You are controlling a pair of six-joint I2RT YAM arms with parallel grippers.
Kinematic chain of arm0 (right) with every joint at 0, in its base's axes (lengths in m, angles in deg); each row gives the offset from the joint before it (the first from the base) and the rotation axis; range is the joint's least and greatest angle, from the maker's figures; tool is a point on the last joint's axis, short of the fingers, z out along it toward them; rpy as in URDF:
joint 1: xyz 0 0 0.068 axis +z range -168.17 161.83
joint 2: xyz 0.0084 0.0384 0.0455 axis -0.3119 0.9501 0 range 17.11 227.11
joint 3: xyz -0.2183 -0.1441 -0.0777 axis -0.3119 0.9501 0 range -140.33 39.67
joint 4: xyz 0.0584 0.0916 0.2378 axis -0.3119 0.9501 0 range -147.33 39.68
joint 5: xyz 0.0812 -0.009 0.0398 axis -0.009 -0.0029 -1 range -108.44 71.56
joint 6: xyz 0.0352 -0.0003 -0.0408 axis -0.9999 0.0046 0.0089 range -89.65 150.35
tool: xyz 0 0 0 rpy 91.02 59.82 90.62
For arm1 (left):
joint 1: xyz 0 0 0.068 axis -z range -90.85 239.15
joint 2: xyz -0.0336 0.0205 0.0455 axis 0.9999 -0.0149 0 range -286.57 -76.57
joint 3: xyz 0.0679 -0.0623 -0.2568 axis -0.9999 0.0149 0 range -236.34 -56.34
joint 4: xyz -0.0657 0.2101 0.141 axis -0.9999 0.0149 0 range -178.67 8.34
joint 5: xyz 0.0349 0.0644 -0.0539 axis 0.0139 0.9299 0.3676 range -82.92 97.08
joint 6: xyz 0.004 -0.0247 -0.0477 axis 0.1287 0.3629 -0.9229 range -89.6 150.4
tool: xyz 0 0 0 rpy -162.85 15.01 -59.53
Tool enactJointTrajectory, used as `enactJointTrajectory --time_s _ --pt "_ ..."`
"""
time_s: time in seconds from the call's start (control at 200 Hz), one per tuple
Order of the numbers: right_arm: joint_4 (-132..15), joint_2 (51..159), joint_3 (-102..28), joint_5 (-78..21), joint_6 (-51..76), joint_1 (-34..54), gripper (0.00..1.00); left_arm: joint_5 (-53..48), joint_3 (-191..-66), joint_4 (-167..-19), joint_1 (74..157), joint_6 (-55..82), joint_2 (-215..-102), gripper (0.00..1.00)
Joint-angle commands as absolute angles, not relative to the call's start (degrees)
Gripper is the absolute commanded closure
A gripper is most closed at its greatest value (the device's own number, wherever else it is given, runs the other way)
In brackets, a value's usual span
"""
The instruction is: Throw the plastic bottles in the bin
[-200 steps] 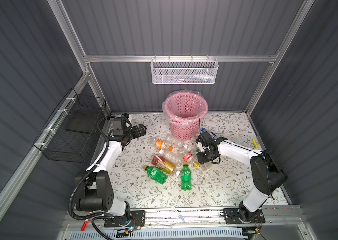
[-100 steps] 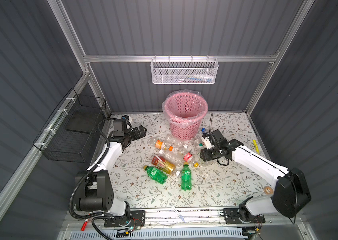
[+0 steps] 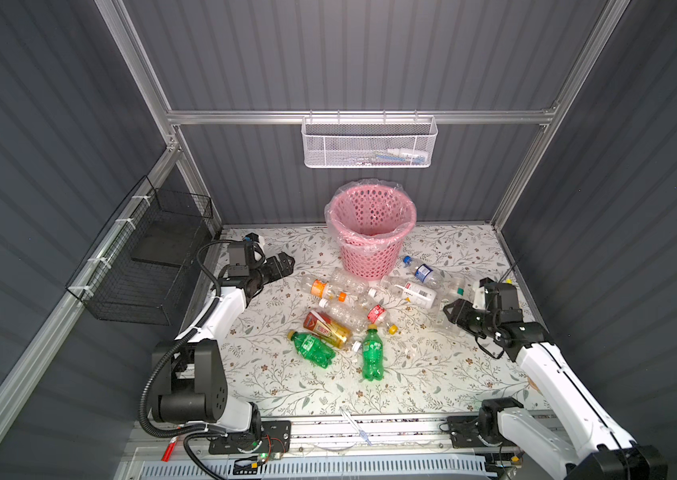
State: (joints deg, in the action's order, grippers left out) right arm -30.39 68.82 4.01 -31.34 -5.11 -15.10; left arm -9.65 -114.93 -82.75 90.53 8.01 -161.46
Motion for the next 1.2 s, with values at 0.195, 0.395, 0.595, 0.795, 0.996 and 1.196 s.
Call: enactJointTrajectory --time_s 0.195,0.395,0.595,0.795,0.996,1.196 --pt "-34.7 64.0 15.5 -37.1 -14.1 -22.8 0.51 -11.2 -113.4 -85.1 90.3 5.3 -161.9 0.03" --pt "-34.1 68.6 7.4 -39.5 -12.4 -22.9 0.52 -11.2 -109.5 -84.6 90.5 2.0 -159.1 0.04" --pt "-28.9 88.3 -41.2 -42.3 -12.4 -13.8 0.46 -10.0 -103.9 -81.6 90.9 -0.8 -151.5 0.04" --pt "-19.7 115.4 -91.2 -50.8 -17.5 -8.9 0.01 -7.3 -100.8 -73.0 94.1 -3.9 -142.6 0.0" --pt "-36.3 107.7 -68.9 -48.1 -22.0 -12.8 0.01 -5.3 -96.7 -66.4 97.3 -8.3 -134.6 0.0" --pt "-38.9 103.3 -58.7 -47.3 -20.8 -15.5 0.01 -5.9 -95.2 -61.2 99.0 -11.7 -131.0 0.0"
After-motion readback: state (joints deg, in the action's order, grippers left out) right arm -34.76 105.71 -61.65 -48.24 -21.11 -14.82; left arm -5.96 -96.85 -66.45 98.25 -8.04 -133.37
